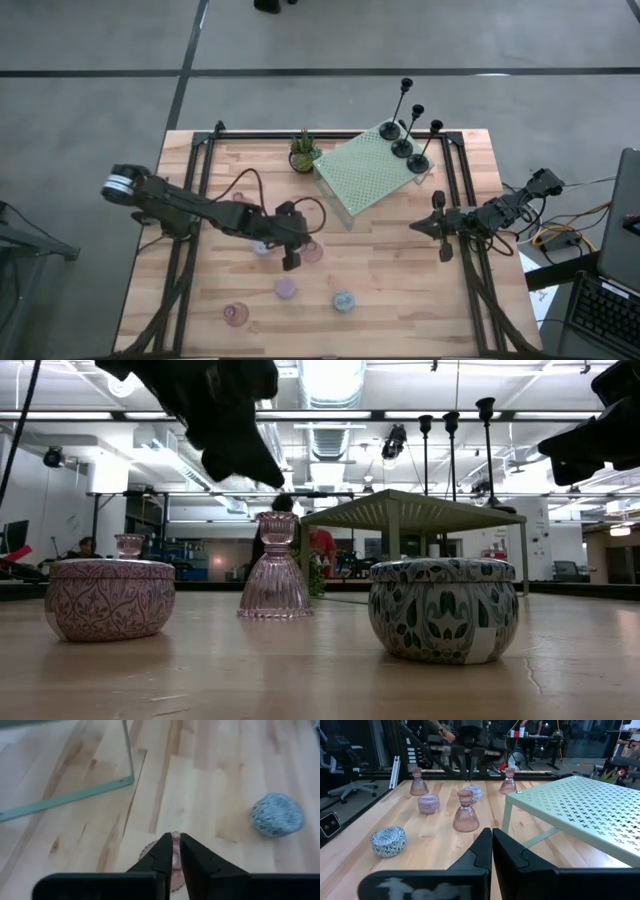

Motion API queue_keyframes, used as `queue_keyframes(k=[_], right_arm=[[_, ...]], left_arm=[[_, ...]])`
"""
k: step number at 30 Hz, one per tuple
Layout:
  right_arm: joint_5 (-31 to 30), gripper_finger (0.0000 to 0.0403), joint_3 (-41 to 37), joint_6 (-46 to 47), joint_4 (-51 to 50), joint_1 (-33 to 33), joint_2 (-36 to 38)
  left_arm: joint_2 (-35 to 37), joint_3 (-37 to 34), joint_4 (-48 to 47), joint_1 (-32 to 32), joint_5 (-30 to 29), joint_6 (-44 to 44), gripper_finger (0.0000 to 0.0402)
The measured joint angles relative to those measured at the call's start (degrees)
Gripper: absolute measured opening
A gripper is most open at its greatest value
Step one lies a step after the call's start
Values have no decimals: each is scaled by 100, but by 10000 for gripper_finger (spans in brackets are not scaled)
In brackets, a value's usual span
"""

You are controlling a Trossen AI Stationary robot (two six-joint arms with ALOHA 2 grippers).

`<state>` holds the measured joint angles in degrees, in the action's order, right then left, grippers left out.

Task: Pick & Place candle stick holders
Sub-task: Put the right pink candle holder on the shelf

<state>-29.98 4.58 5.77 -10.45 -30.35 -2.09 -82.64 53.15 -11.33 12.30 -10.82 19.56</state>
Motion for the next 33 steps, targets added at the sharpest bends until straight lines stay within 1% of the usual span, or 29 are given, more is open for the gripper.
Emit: queue_keyframes(k=[4,10,13,16,21,26,33], right_arm=[[0,8,0,-23,-1,-2,0],[-2,8,0,-18,1,0,9],[-2,8,0,-5,1,0,9],[-2,8,0,-8,0,0,4],[0,8,0,5,1,0,7],[-2,8,0,-10,1,0,9],[-2,8,0,-11,1,0,7]], left_arm=[[24,0,34,142,109,-145,71],[-41,9,124,414,82,-309,134],[-95,10,224,494,-65,-626,163],[-216,11,300,529,-167,-796,183],[-484,29,517,524,83,-767,192],[-526,63,398,527,82,-797,188],[-649,61,233,484,10,-1070,176]])
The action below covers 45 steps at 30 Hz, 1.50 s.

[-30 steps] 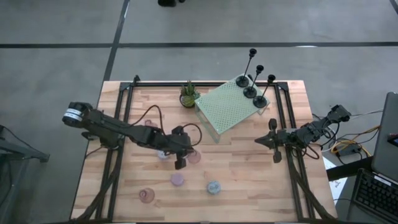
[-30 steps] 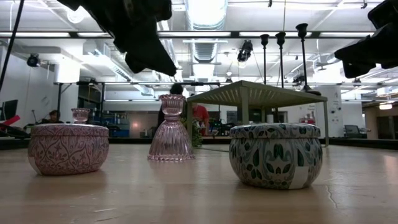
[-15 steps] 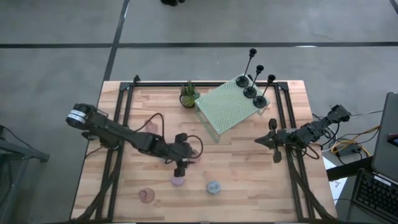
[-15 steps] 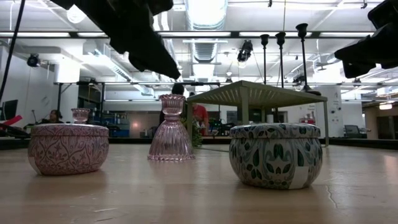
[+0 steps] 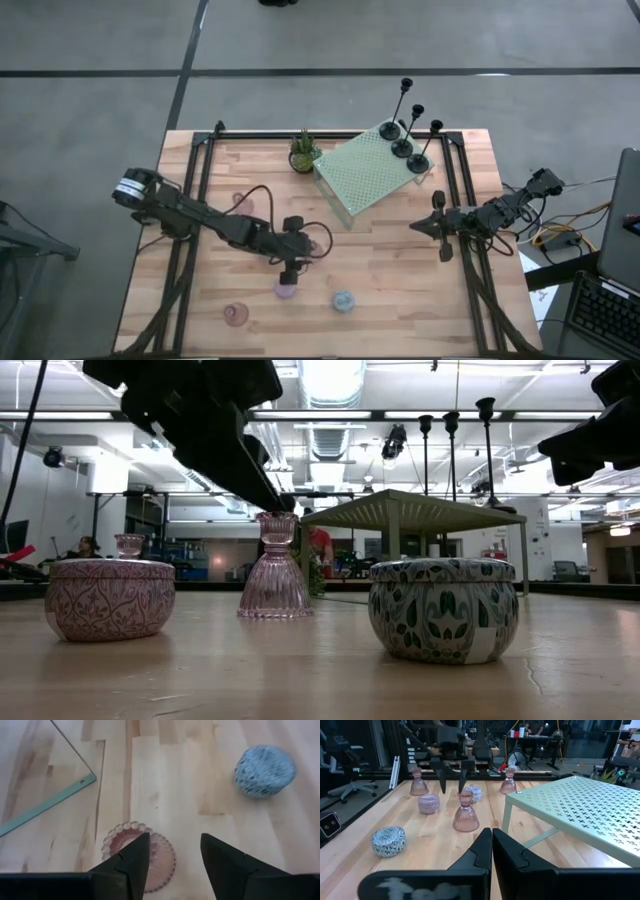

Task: Pick & Place candle stick holders
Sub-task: Put the right pink candle holder on the shelf

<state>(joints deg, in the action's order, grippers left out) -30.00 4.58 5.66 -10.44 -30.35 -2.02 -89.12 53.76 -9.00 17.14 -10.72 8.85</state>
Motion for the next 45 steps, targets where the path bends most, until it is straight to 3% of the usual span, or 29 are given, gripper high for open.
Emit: queue_keyframes(k=[11,22,45], right_arm=[[0,8,0,-4,0,0,2],[1,8,0,16,-1,0,-2],[0,8,0,13,1,0,-2]], left_arm=[[-295,51,47,-46,-322,-236,141],[-277,72,-138,-95,-371,-322,25],[-303,958,-887,-109,-369,-145,1]])
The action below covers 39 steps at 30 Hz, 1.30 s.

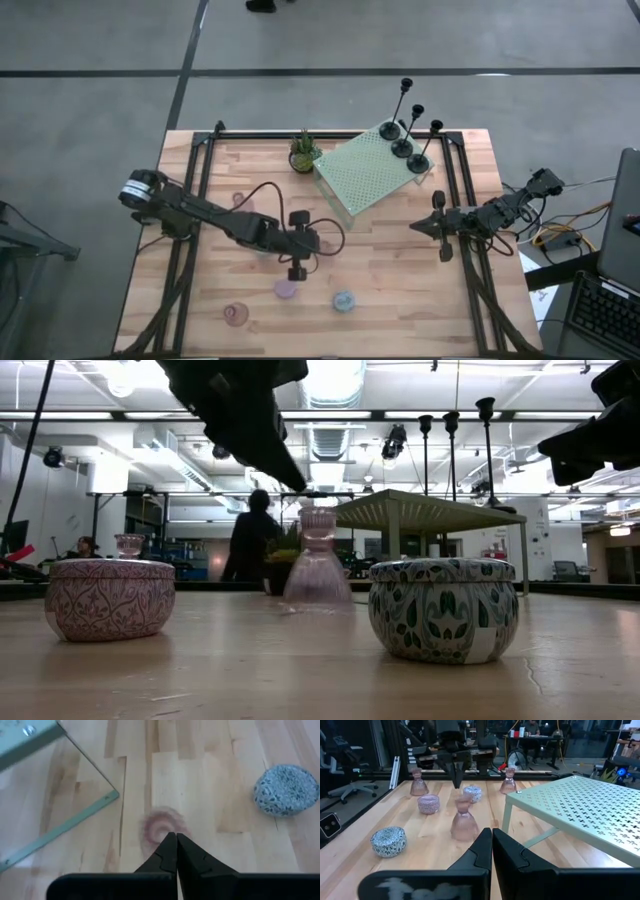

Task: Pick & Place candle stick holders
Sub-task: Put the right pink candle holder on the shelf

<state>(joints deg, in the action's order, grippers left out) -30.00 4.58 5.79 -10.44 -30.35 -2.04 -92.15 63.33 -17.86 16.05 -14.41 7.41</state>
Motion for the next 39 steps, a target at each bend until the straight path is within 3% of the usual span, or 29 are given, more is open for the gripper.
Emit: queue_keyframes(k=[12,27,39], right_arm=[[0,8,0,-20,0,0,0],[2,8,0,-17,-2,-2,0],[0,8,0,-20,0,-2,4]], left_arm=[[-91,-102,-21,13,21,-129,15],[-752,577,-77,-27,-57,-594,180],[-1155,717,-332,-107,-414,-1055,183]])
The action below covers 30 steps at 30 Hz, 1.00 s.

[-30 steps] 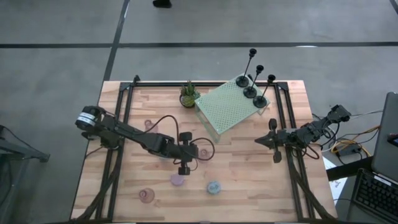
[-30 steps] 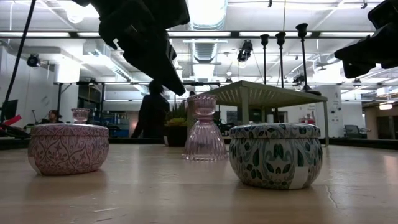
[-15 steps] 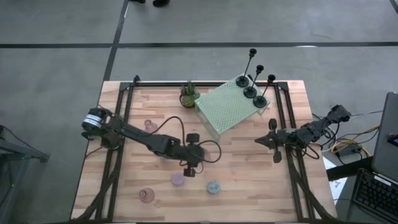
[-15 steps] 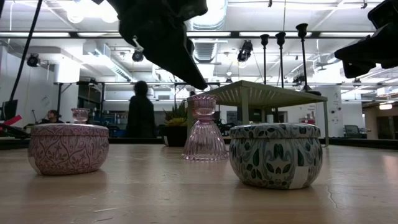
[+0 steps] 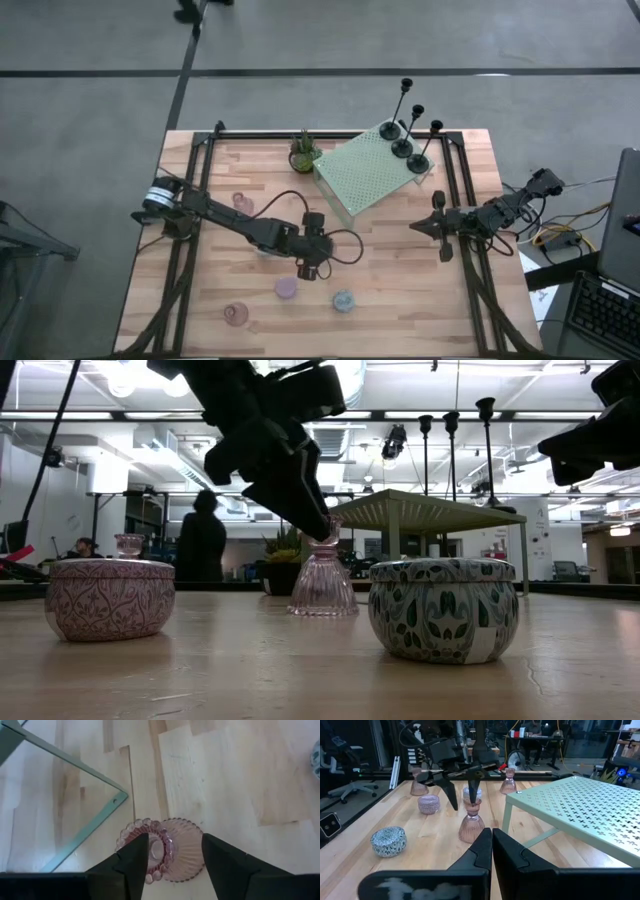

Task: Pick & Place candle stick holders
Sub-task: Put the right pink candle holder on the shelf

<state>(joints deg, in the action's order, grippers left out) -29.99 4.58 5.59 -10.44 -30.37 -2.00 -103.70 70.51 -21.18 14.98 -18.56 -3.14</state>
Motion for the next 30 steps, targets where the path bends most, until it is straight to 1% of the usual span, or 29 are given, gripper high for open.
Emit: queue_keyframes(k=[4,12,19,26,30], right_arm=[[1,8,0,23,0,0,0],[0,8,0,22,-1,0,-2],[0,8,0,23,-2,0,-4],[0,8,0,23,0,1,-5],[2,8,0,-3,-2,0,-7]], left_arm=[[-7,73,-60,-5,1,16,151],[-2,129,-238,-15,21,-10,32],[-8,220,-425,-20,34,122,29],[-44,871,-1306,-22,226,181,24],[-42,1233,-1635,-41,161,123,22]])
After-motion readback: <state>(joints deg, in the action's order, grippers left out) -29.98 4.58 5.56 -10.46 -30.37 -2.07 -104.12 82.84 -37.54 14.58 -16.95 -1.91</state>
